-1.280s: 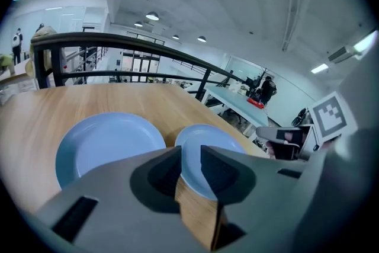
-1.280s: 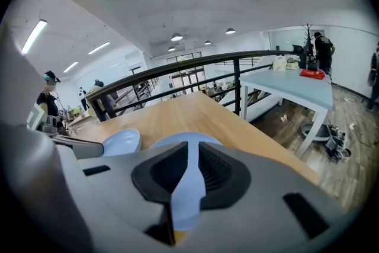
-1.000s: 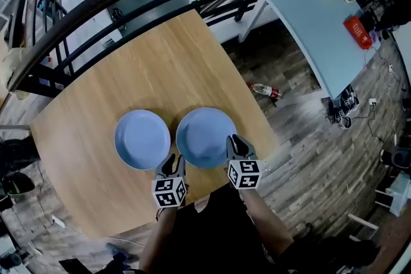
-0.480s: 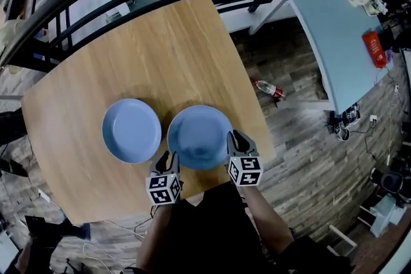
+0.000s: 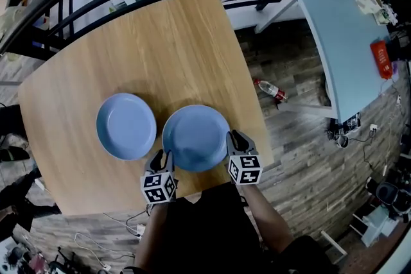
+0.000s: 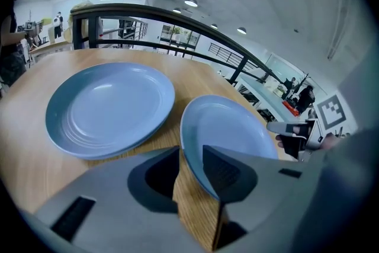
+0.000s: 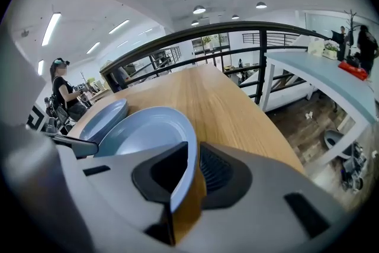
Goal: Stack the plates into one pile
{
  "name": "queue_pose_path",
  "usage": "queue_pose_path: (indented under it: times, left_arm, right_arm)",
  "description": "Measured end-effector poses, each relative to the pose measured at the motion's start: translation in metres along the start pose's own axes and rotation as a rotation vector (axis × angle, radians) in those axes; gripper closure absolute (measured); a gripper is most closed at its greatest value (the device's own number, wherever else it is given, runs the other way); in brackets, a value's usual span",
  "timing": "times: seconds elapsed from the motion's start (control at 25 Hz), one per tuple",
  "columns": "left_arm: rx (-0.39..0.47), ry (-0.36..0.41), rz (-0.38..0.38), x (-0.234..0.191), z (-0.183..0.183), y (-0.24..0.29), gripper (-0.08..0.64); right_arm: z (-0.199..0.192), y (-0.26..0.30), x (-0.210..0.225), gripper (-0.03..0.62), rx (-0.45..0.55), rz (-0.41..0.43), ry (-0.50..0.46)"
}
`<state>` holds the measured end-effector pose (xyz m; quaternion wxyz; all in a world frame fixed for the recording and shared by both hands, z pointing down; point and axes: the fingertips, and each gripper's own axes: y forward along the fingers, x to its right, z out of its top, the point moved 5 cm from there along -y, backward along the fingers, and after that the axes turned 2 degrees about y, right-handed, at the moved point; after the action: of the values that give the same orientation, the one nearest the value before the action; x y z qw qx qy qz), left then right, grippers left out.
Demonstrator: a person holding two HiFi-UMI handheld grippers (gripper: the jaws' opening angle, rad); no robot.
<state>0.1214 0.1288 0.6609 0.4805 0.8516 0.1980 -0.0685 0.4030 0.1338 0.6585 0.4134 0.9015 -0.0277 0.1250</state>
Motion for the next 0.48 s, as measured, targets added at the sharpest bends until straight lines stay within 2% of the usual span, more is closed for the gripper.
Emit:
queue_pose_path:
  times: [0.48]
  left_arm:
    - [-0.016, -0.016, 0.011, -0.002, -0.005, 0.009, 0.426]
  right_arm:
    - [-0.011, 0.011, 0.002, 0.534, -0.048, 0.012, 0.007]
